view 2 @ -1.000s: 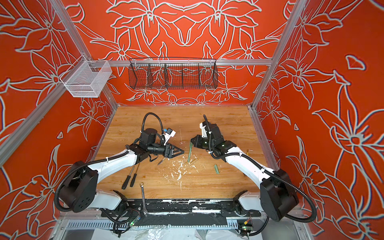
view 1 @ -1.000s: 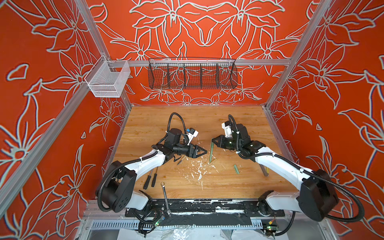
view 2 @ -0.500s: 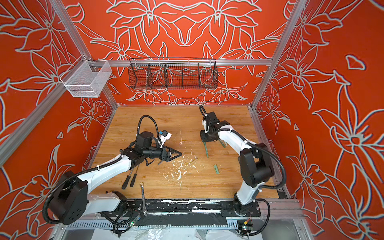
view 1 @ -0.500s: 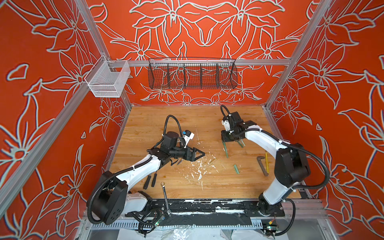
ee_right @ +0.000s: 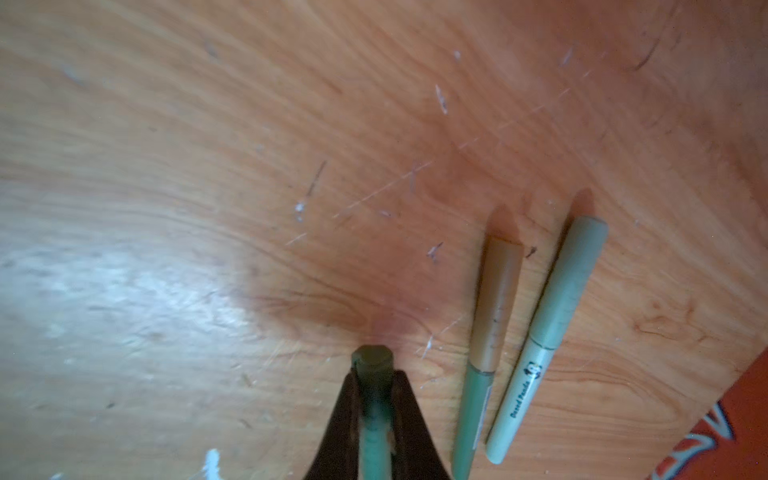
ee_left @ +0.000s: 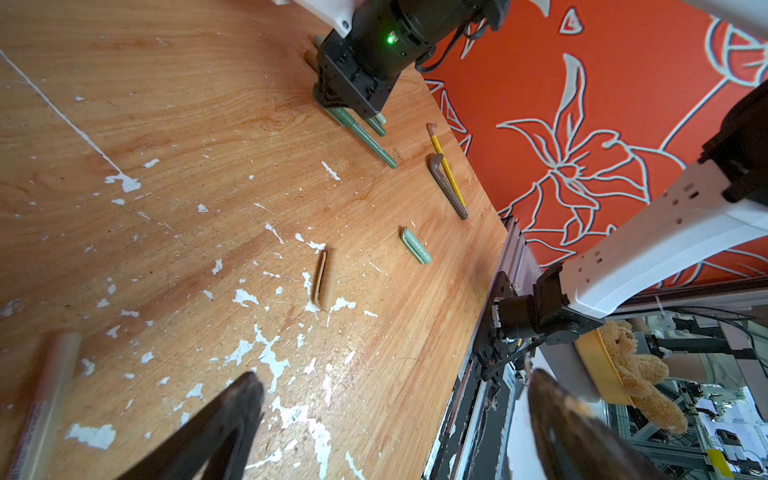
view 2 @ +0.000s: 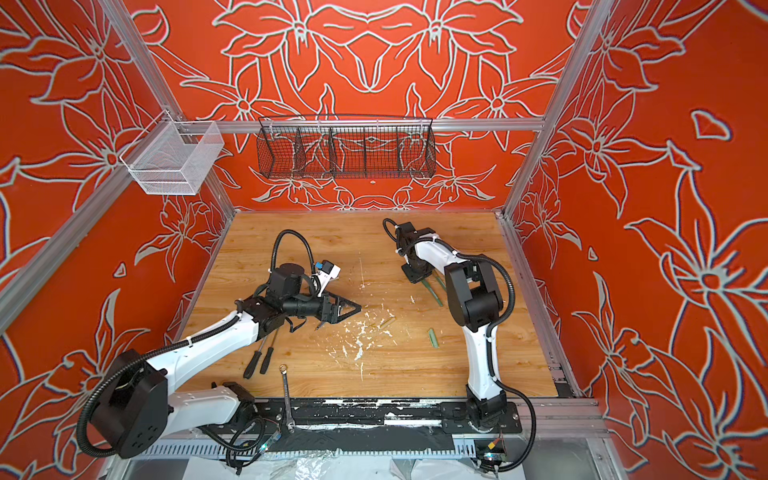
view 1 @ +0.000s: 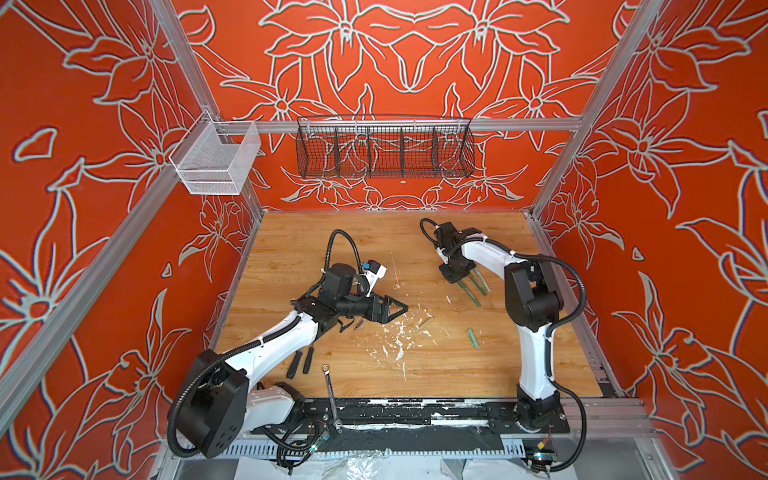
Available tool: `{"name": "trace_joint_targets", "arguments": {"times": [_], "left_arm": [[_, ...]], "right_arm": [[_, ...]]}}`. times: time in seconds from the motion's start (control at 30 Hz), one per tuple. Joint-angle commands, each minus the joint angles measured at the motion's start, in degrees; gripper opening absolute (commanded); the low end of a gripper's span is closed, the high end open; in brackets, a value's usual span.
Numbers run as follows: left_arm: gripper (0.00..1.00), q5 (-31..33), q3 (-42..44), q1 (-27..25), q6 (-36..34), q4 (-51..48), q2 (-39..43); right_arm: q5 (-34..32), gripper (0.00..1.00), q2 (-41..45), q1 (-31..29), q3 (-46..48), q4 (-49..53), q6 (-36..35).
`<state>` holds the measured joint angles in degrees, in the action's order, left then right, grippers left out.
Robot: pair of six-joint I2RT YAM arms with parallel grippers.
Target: Insert the pens into the pen caps
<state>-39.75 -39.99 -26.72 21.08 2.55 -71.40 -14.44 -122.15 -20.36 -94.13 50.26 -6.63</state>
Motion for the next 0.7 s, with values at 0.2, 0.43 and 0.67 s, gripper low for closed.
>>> {"name": "trace_joint_targets", "arguments": {"times": [0.2,0.43,0.67], "left_arm": [[0.97,0.3,-1.0,0.0,-1.3,-0.1,0.8],[0.97,0.4,-0.9,0.0,-1.3,0.0,0.8],[0.97,0.4,-1.0,0.0,-1.4,-0.3,1.0]], "right_arm": [[-9.4,0.05,-4.4,1.4,-4.3,2.1,-3.5],[-9.0,0.15,-5.5,2.2,-6.3,1.9,-3.1],[-7.2,0.38,-4.4,2.3,-6.9,2.1,-1.9]]}}
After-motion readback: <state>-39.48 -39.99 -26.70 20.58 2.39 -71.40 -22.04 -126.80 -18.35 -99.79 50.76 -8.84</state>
